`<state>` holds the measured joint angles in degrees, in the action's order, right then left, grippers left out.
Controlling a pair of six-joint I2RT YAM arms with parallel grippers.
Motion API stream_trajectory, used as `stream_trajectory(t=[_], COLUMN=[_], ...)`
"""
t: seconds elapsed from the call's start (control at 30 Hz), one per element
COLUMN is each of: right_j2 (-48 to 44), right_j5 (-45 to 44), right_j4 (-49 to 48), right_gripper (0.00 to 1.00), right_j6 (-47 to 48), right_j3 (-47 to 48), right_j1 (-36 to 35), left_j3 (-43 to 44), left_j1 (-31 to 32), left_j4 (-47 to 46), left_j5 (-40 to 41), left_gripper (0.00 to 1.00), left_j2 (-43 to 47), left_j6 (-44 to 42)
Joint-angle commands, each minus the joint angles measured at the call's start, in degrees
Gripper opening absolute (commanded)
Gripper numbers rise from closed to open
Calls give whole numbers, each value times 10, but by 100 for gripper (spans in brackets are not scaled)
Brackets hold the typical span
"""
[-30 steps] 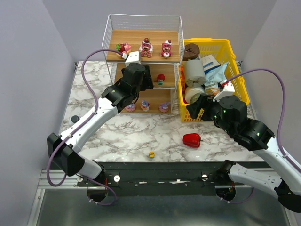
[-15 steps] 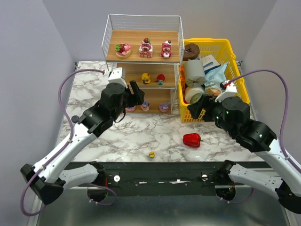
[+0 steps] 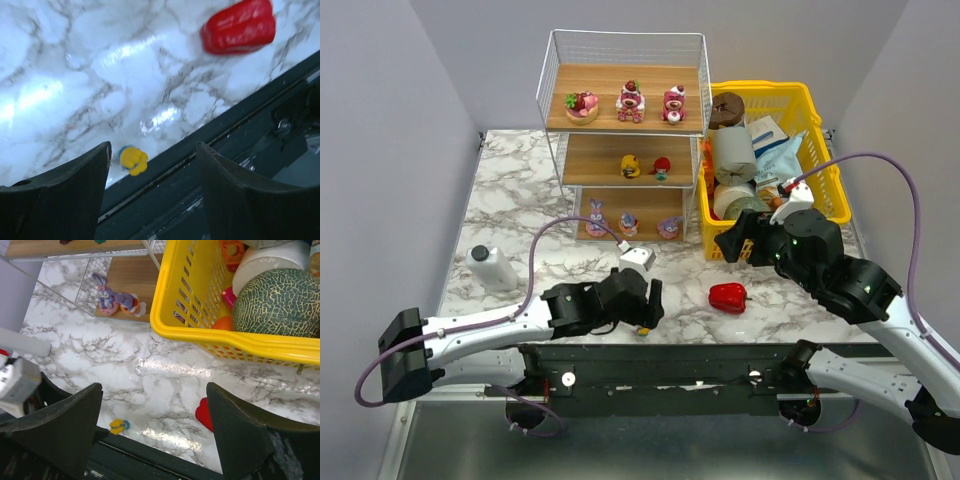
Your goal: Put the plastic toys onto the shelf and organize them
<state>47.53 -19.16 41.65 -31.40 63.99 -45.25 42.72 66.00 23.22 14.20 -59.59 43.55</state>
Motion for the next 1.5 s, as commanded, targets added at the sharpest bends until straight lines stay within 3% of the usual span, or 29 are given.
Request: stream_trajectory(t=[0.0, 0.17, 0.27, 0.47, 0.87, 1.07, 1.47], right_j2=[-16, -17, -14, 0, 30, 29, 32], right_j5=[9, 5, 8, 18, 26, 22, 16], right_j4=[26, 33, 41, 55, 77, 83, 82], right_gripper=[92, 92, 92, 92, 92, 92, 92], right_j6=[13, 14, 18, 27, 41, 39, 32], right_j3=[-4, 5, 10, 20, 57, 62, 65], right_j1=[4, 4, 4, 4, 4, 4, 4], left_j3=[0, 1, 24, 38, 1, -26, -24], left_j1=[47, 125, 153, 185, 185, 185, 185], left_j4=[-6, 25, 88, 152, 79, 27, 35], left_j5=[49, 141, 226, 297, 297, 283, 286], left_gripper=[77, 77, 78, 80, 80, 71, 53], left_j2=[-26, -64, -91, -136, -187, -198, -222], left_j6=[97, 196, 265, 384, 414, 405, 403])
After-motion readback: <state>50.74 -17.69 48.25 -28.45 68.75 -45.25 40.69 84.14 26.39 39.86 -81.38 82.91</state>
